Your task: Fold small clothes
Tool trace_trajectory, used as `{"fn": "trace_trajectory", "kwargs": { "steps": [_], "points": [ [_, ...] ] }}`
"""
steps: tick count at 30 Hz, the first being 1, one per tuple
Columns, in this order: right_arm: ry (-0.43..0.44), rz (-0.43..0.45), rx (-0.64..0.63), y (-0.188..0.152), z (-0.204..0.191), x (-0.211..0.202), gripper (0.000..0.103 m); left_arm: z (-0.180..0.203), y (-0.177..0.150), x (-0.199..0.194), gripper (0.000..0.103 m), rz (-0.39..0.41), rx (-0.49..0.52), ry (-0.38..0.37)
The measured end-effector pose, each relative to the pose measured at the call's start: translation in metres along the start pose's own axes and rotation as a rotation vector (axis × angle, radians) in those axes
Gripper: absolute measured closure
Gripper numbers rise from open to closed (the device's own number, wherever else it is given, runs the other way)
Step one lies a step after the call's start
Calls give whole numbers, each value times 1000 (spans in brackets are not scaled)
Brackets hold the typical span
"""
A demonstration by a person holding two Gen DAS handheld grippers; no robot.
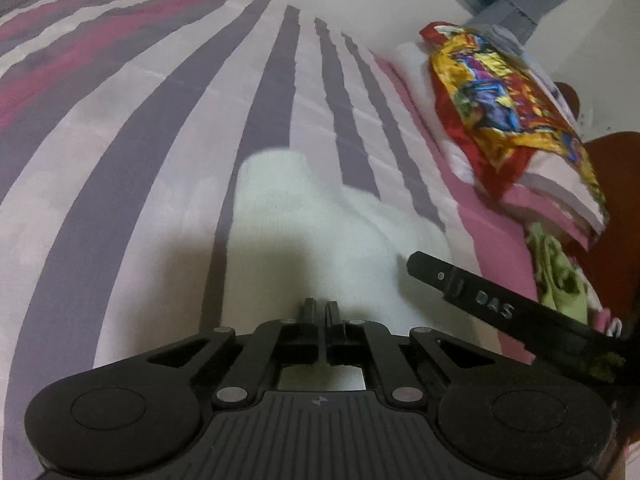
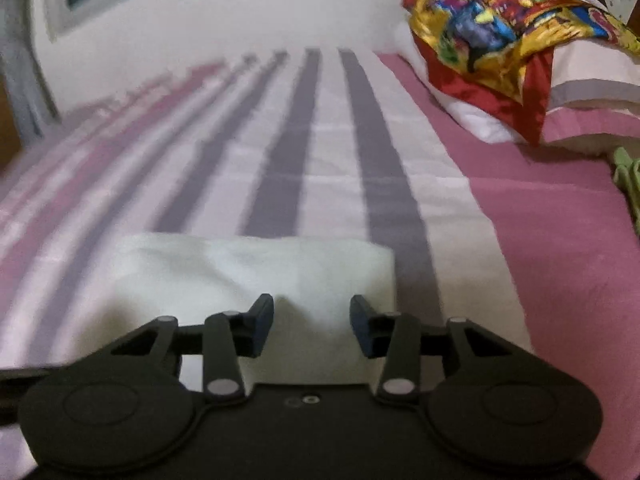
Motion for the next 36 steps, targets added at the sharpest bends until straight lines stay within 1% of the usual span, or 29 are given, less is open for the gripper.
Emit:
{"fn": "trace_trajectory", "kwargs": {
  "steps": [3,5,6,7,8,10,13,14,16,17,19,21,24,28,31,36],
  "points": [
    [65,24,-16,-26,-14,-29,61,-6,-24,-14,99,-27,-7,-22],
    [65,34,-43,-43,-21,-45,60,-8,-40,-18,99,-60,6,-21],
    [52,26,-65,-53,-22,-50,59,-11,-49,-20,99,-78,11,-17],
    [43,-1,-80,-62,-22,-50,59,-14,-57,-22,99,-92,4,-22],
    [37,-24,-90,-72,-21,-50,59,-16,-63,-26,99,-92,-5,-24],
    [31,-29,-77,-78,-20,-59,59,-18,-71,-36,99,-85,-6,-15],
    [55,13,-13,-82,-20,-85,58,-18,-79,-47,99,-79,6,9],
    [60,10,-13,-87,-21,-90,57,-18,-80,-49,99,-79,8,15],
    [38,-63,-48,-104,-20,-84,56,-17,-82,-52,99,-79,10,26],
    [24,-79,-65,-111,-19,-83,56,-17,-83,-54,99,-79,10,35],
    [12,-74,-65,-114,-20,-90,56,-16,-85,-57,99,-77,14,53],
    [26,-69,-33,-113,-20,-97,55,-13,-86,-60,99,-74,31,77],
    [32,-63,-16,-113,-22,-107,47,-7,-86,-65,99,-71,62,113],
    [18,-81,-15,-121,-23,-112,47,-2,-87,-71,99,-60,104,150],
    [30,-77,15,-121,-22,-119,46,0,-86,-75,99,-56,118,165],
    [36,-70,25,-122,-21,-128,40,1,-84,-83,99,-40,130,188]
  ]
}}
Point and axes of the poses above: each gripper's, at about its wrist camera, not at the fingertips, and x roughly the way its jaws point, z to its right, y to its top, the point moved 4 cm from there along x, roughly the way its jaws point, and after that the axes turned 7 degrees about y, right-handed, at the moved point
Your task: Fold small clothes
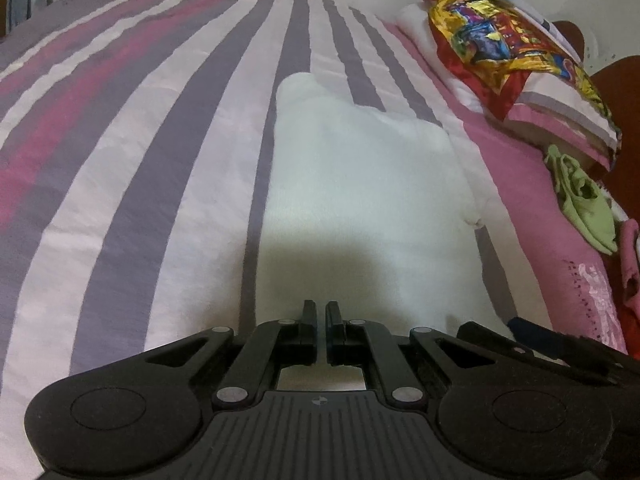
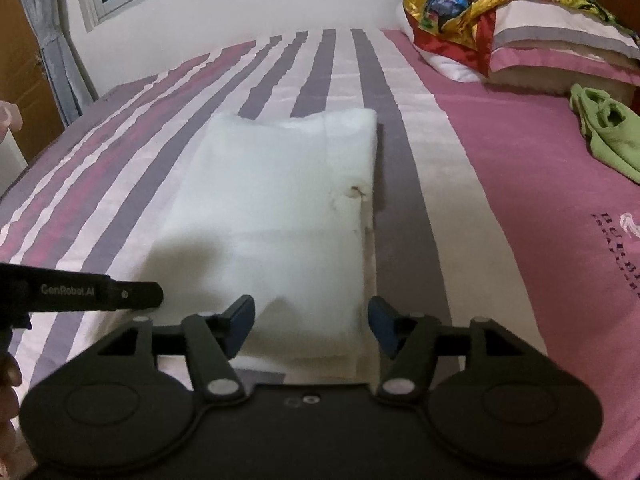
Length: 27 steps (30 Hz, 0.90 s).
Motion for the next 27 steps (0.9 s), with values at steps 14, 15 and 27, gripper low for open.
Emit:
{"fn": "trace_trajectory", "kwargs": {
  "steps": [14,15,27],
  "points": [
    [33,22,54,6,1,-10,24,-13,14,-8,26,24,-19,73],
    [32,24,53,6,0,-10,24,-15,15,-10,6,39,-27,92],
    [47,18,100,12,8,1,22,-32,29,-3,0,72,-78,23]
  ]
}}
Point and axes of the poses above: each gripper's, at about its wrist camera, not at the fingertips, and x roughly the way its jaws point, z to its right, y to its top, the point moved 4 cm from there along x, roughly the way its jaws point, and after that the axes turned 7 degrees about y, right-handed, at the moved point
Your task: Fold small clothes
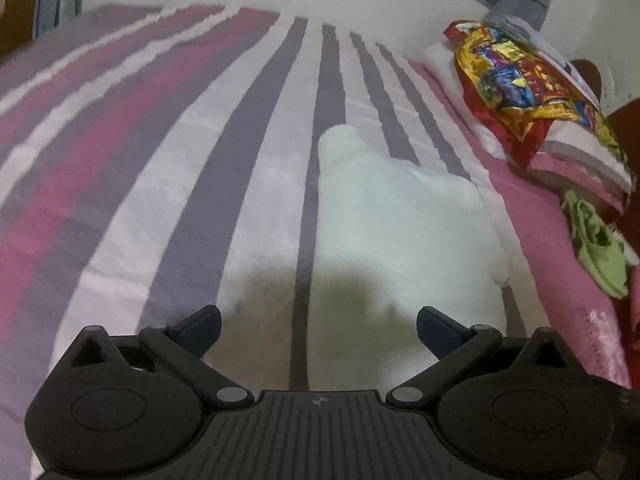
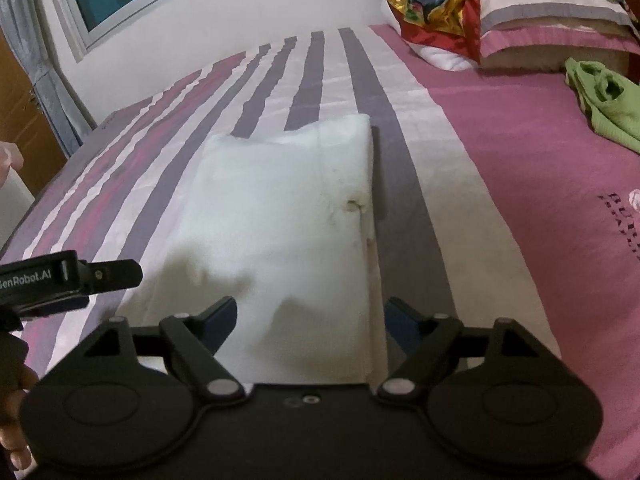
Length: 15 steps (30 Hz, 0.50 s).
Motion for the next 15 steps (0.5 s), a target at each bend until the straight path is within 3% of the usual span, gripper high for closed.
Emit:
{"fn": "trace_trajectory", "kwargs": {
  "steps": [4,15],
  "points": [
    [6,2,8,5,5,4,21,3,-1,13,1,-38,-14,-66],
    [28,0,72,15,25,21,20,7,4,53,1,-86,-71,-122]
  ]
}}
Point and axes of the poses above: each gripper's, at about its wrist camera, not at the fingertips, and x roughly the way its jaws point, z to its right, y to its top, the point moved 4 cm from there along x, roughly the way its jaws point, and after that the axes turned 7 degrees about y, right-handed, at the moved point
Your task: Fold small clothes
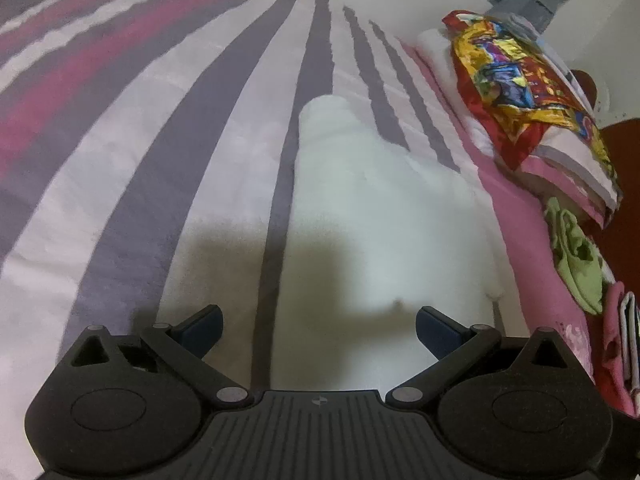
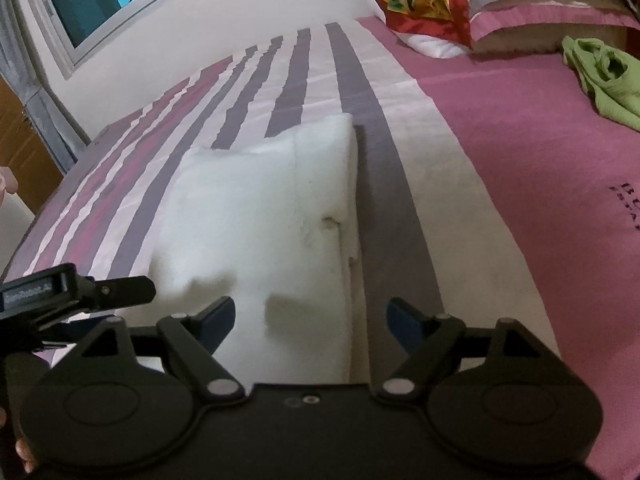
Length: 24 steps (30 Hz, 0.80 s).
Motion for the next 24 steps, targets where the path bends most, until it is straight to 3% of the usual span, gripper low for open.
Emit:
{"fn": "trace_trajectory", "kwargs": {
  "steps": [1,5,10,14,16,17,19,24],
  "points": [
    [3,0,5,1,1,2,20,0,0,4,1,-5,-6,-8],
    [12,1,11,7,6,11,20,-1,3,18,26,-21,-2,-26],
    [22,5,44,18,17,29,20,4,7,29,45,-31,13,-69],
    [51,-3,75,26,25,46,20,6,8,35,48,-37,10,-78],
    [85,-14,89,28,25,55,27,7,8,36,48,-34,-2,-79],
    [102,-22,92,29,25,60,38,9,7,37,48,-30,3,-71],
    [120,-35,101,30,22,69,41,16,6,38,48,-21,22,-50],
    [143,-14,111,29,15,68,64,24,7,30,66,-12,44,-24]
  ]
}}
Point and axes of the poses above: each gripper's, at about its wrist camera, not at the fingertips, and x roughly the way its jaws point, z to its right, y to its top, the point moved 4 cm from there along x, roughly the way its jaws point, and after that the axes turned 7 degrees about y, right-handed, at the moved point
